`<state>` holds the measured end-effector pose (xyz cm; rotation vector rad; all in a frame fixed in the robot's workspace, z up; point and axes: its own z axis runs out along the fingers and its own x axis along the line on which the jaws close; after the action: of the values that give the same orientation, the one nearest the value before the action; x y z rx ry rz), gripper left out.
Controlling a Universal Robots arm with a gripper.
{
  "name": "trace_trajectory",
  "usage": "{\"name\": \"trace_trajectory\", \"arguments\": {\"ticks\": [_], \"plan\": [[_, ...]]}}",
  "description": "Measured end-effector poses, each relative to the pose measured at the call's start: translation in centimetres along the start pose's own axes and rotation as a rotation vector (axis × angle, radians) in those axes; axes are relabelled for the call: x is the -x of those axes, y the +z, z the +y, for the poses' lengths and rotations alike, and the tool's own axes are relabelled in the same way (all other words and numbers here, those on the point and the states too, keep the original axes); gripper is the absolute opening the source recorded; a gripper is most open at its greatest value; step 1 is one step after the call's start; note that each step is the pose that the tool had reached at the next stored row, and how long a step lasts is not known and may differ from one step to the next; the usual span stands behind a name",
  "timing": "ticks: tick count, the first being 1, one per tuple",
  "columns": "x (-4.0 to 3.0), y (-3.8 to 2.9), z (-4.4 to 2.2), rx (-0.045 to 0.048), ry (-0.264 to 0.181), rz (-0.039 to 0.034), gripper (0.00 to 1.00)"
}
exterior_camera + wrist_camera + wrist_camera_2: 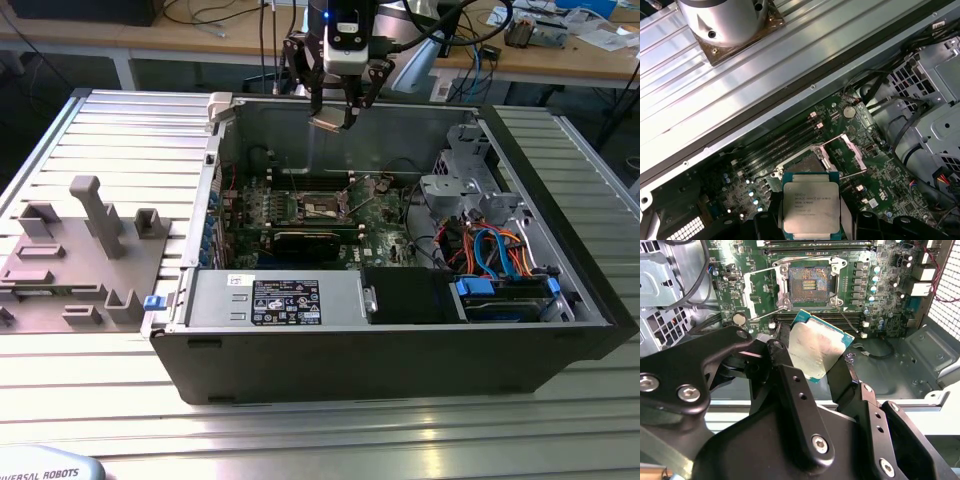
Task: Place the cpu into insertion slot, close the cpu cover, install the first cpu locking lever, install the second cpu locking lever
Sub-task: 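Place the cpu into insertion slot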
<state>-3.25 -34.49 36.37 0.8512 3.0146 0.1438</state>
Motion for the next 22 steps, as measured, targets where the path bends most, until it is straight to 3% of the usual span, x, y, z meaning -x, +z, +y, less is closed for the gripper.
{"name": "trace_trajectory", "arguments": {"ticks": [22], "plan": [[0.0,0.01,0.0,0.0003,0.016,-0.0014,0.54]]}}
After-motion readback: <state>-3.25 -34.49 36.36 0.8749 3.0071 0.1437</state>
